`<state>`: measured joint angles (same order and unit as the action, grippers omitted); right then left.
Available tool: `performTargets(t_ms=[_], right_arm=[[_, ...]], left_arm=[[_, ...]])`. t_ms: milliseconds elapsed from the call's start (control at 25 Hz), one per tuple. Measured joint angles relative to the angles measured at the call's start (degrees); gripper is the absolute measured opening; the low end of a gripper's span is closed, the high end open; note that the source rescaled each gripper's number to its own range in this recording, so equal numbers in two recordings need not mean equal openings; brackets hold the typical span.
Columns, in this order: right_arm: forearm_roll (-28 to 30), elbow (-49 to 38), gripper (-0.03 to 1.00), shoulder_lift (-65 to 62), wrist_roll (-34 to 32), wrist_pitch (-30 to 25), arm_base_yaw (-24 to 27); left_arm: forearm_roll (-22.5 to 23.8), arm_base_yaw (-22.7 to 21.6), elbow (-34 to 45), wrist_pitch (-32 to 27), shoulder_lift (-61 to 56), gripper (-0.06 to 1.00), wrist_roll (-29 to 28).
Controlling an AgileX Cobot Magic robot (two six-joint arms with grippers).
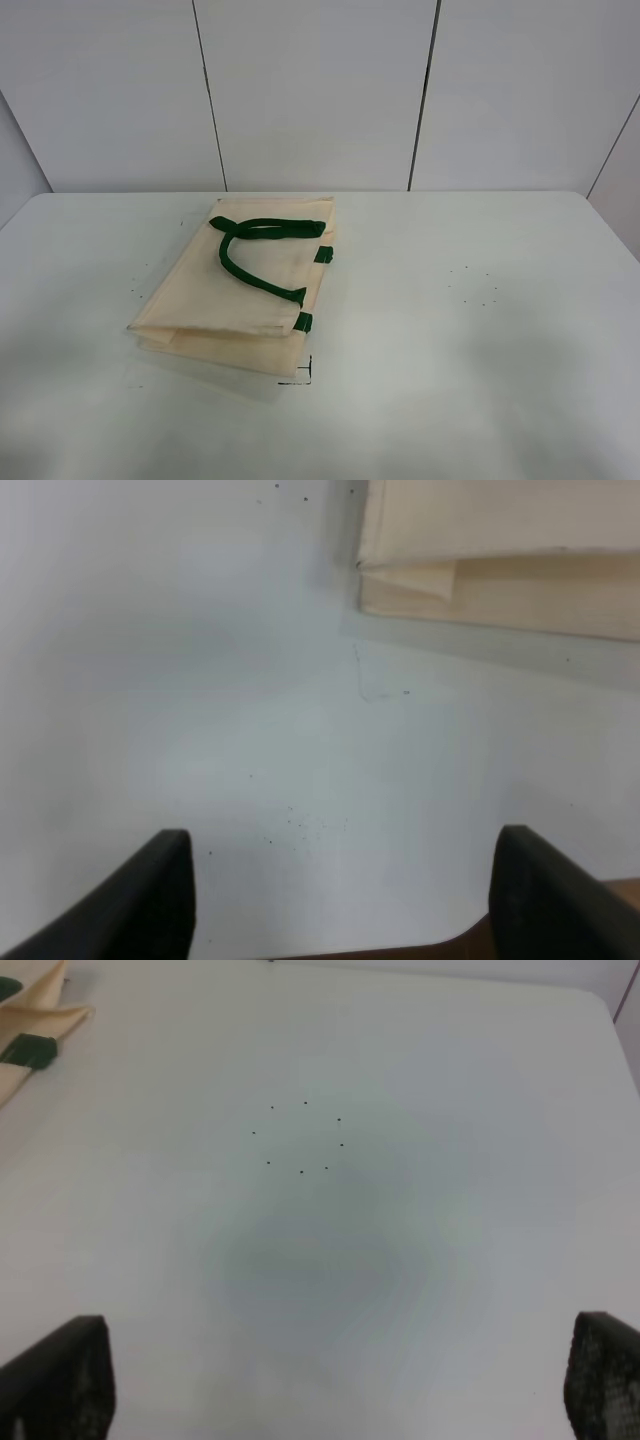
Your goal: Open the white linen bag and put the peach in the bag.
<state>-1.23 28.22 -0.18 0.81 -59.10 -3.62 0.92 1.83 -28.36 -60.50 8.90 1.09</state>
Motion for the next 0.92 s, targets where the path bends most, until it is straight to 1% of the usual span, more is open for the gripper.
performTargets(t_ms=[160, 400, 920], right_arm=[[0.00, 0.00, 1.00, 0.00, 0.00, 0.00, 0.00], [0.00, 0.00, 1.00, 0.00, 0.00, 0.00, 0.00], [-0.05, 0.00, 1.00, 0.00, 0.00, 0.00, 0.00]], left_arm=[[-0.30, 0.00, 0.00, 0.05, -2.02, 0.90, 0.00], [-0.92, 0.00, 0.00, -0.02, -8.92, 0.90, -0.05], [-1.28, 0.00, 0.00, -0.09, -9.05, 0.90, -0.05]])
